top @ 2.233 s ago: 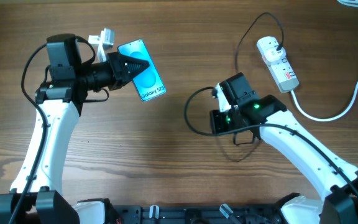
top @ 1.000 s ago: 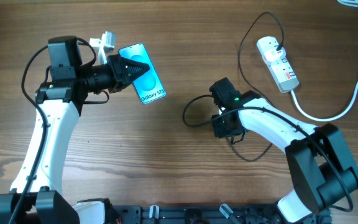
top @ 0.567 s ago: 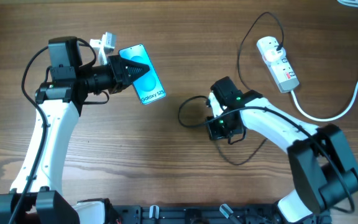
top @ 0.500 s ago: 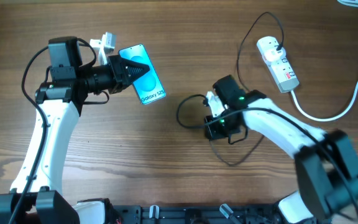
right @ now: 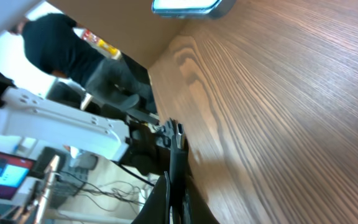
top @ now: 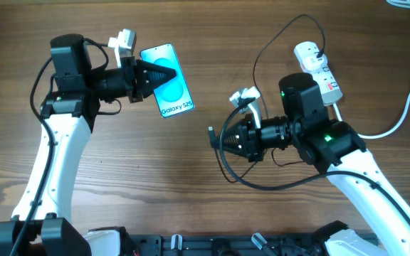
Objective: Plug charger to phone and switch on socket
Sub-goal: 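Bring the USB-C plug back under the phone's bottom port with the right gripper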
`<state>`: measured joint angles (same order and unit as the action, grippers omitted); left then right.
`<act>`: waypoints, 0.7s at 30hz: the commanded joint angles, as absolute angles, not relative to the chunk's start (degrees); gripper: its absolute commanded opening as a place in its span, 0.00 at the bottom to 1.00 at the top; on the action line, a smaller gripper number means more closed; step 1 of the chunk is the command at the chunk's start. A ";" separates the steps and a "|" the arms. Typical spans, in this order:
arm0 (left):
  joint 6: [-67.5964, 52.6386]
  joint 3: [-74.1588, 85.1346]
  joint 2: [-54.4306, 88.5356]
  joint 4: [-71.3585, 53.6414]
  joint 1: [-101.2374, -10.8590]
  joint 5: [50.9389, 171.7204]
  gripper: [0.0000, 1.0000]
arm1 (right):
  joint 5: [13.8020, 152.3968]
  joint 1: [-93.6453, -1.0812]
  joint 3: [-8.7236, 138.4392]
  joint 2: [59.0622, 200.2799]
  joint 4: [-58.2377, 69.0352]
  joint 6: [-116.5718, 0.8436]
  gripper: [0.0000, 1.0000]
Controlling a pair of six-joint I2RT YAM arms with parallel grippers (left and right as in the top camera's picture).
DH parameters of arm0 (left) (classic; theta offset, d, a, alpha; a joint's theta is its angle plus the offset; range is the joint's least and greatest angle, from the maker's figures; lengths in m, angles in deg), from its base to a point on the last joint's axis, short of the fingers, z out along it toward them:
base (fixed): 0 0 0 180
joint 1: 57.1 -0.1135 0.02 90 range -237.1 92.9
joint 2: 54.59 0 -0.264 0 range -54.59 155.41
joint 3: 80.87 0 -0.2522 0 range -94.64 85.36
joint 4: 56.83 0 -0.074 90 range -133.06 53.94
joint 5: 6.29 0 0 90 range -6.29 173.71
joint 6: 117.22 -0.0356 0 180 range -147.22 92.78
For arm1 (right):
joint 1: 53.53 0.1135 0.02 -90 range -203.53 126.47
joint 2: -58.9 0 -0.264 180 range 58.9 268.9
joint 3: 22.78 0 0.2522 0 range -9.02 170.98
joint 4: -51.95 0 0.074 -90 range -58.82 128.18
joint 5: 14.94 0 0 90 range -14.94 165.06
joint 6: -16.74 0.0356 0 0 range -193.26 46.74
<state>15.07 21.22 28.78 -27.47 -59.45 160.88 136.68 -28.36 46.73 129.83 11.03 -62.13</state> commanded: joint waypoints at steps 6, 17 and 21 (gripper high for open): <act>31.83 20.50 28.67 -42.18 -54.33 165.32 0.04 | 145.29 -28.21 47.32 131.45 19.92 -51.79 0.04; 39.26 20.50 28.67 -56.01 -50.81 164.68 0.04 | 151.89 -28.21 47.32 131.45 26.90 -49.47 0.04; 39.11 20.50 28.67 -55.99 -50.81 165.01 0.04 | 151.85 -28.21 47.32 131.45 27.46 -49.06 0.04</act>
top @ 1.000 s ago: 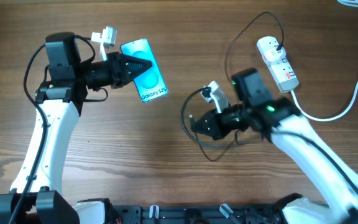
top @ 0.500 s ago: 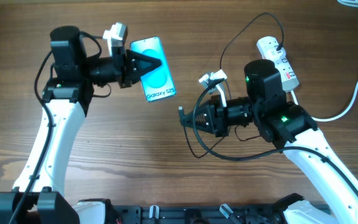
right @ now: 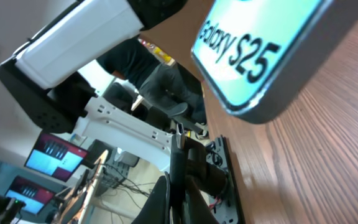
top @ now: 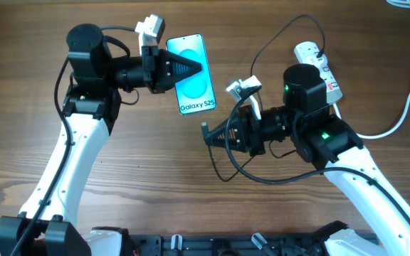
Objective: Plug charger to phone and switch on socket
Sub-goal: 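Bring the USB-C plug back under the phone's bottom port with the right gripper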
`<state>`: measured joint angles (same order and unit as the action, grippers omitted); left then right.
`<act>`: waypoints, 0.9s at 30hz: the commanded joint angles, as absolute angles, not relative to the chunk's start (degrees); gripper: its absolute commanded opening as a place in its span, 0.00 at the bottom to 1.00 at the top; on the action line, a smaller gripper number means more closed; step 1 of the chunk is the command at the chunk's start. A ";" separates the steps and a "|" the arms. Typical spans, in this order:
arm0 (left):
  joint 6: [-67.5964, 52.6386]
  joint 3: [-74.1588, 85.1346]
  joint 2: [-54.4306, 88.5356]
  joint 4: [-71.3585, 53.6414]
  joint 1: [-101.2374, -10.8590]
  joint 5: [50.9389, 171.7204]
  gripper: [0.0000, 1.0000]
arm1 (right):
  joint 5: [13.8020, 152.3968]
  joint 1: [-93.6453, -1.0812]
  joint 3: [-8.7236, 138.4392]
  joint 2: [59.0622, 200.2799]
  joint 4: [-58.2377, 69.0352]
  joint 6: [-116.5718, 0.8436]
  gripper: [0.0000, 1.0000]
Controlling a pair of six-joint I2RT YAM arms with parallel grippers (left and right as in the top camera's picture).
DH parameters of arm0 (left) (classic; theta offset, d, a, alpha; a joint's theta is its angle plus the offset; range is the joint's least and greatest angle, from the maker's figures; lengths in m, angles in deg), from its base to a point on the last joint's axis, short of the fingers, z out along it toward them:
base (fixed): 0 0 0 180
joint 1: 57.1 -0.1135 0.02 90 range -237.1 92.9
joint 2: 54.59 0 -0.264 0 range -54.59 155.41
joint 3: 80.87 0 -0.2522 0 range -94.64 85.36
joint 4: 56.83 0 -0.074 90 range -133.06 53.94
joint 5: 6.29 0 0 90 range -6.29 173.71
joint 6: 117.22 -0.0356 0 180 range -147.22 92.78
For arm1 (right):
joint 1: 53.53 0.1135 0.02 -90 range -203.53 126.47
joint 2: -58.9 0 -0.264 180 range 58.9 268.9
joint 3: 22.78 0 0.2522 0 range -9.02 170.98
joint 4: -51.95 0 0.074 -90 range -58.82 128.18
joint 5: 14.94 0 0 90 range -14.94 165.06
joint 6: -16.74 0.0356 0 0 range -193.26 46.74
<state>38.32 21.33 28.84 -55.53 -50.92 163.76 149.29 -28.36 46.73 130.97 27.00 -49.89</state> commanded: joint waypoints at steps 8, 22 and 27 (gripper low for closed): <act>38.83 20.50 28.67 -56.39 -48.93 165.29 0.04 | 151.83 -28.21 47.32 131.45 28.99 -47.13 0.04; 37.51 20.50 28.67 -60.26 -47.95 166.65 0.04 | 148.20 -28.23 47.32 131.45 30.22 -43.07 0.04; 36.01 20.50 28.67 -60.50 -47.95 166.85 0.04 | 148.20 -28.23 47.32 131.45 30.22 -42.98 0.04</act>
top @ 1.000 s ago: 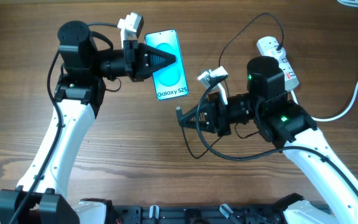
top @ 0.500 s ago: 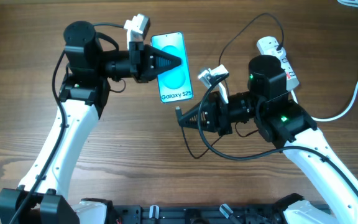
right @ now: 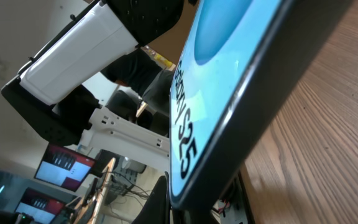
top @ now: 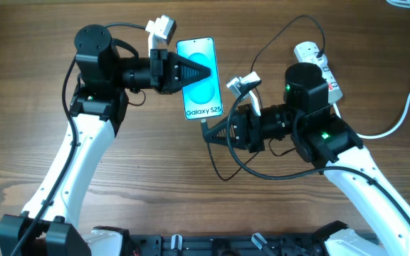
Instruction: Plug charger to phone and switch on socket
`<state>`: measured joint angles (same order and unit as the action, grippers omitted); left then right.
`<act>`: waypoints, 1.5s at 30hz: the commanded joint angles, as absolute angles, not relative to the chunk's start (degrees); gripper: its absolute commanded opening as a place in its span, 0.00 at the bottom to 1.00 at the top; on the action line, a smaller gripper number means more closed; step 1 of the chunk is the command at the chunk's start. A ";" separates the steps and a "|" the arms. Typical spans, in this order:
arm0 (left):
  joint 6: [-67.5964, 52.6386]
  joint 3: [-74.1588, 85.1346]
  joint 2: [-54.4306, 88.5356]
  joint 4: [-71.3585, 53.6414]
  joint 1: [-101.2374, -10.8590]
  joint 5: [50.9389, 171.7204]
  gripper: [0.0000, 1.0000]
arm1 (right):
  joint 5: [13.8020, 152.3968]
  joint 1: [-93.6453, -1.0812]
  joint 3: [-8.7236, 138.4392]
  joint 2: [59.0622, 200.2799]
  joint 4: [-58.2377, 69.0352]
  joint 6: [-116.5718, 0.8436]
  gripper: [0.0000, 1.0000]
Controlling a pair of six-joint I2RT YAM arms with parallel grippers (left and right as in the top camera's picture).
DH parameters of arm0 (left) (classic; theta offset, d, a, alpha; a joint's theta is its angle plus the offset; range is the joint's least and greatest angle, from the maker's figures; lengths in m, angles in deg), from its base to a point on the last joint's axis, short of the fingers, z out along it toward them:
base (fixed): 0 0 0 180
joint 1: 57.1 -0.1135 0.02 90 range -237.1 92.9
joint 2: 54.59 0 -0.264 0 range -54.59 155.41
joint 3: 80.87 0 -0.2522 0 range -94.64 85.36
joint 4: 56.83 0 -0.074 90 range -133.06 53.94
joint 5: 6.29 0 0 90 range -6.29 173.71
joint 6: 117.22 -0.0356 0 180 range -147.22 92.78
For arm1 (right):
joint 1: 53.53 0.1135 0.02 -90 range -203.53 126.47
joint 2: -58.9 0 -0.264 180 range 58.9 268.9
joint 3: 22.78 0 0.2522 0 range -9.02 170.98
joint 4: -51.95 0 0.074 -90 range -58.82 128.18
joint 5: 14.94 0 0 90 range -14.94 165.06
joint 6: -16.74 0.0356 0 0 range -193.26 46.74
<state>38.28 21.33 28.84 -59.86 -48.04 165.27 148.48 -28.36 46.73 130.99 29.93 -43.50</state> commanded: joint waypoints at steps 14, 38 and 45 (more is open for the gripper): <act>36.01 20.50 28.67 -60.47 -47.95 167.31 0.04 | 146.60 -28.45 47.32 131.45 30.68 -40.12 0.04; 35.98 20.50 28.67 -61.74 -47.99 167.50 0.04 | 144.07 -28.73 47.32 131.45 31.35 -38.50 0.04; 36.01 20.50 28.67 -61.74 -47.99 167.57 0.04 | 145.64 -32.40 47.32 131.43 31.31 -37.41 0.04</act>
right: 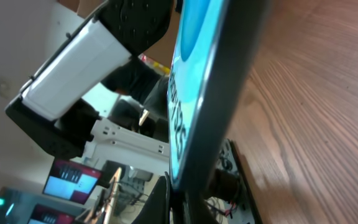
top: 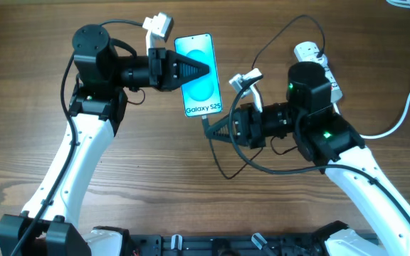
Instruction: Plug charger to phone and switch on socket
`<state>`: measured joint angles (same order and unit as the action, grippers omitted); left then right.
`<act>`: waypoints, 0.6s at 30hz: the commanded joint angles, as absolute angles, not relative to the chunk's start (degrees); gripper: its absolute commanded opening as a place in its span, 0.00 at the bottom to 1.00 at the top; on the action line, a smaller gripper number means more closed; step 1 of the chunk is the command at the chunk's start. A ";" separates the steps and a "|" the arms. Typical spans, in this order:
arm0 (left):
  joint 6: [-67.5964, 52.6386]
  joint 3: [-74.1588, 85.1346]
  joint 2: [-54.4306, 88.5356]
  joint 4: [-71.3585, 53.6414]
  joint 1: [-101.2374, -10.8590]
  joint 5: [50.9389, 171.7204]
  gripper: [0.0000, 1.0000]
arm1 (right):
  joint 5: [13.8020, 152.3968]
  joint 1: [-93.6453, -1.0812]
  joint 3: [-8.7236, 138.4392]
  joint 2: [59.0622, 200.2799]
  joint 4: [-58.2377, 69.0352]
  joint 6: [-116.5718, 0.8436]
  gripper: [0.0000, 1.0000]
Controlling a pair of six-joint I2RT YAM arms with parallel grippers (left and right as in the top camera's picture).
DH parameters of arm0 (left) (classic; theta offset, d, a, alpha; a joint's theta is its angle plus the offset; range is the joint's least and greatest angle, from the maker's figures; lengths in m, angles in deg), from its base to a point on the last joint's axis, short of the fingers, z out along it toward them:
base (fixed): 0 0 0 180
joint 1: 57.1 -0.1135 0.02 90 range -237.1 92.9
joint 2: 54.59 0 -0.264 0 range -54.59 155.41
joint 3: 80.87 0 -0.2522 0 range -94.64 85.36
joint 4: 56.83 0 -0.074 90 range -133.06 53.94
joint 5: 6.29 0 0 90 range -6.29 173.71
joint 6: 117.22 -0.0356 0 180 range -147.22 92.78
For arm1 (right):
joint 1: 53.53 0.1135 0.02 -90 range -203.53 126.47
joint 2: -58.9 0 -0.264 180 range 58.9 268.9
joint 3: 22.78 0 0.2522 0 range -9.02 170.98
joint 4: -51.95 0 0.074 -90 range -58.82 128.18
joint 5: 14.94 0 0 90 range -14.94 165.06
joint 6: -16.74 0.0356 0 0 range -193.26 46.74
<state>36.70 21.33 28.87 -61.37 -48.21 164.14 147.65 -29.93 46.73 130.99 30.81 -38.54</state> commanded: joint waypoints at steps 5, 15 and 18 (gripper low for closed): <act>36.01 20.50 28.67 -61.74 -47.99 167.68 0.04 | 145.64 -32.49 47.32 131.43 31.33 -37.25 0.04; 34.50 20.50 28.67 -61.72 -47.97 167.68 0.04 | 145.38 -32.49 47.32 131.43 32.86 -35.55 0.04; 34.50 20.50 28.67 -61.72 -47.93 167.70 0.04 | 144.73 -32.49 47.32 131.43 34.39 -33.91 0.04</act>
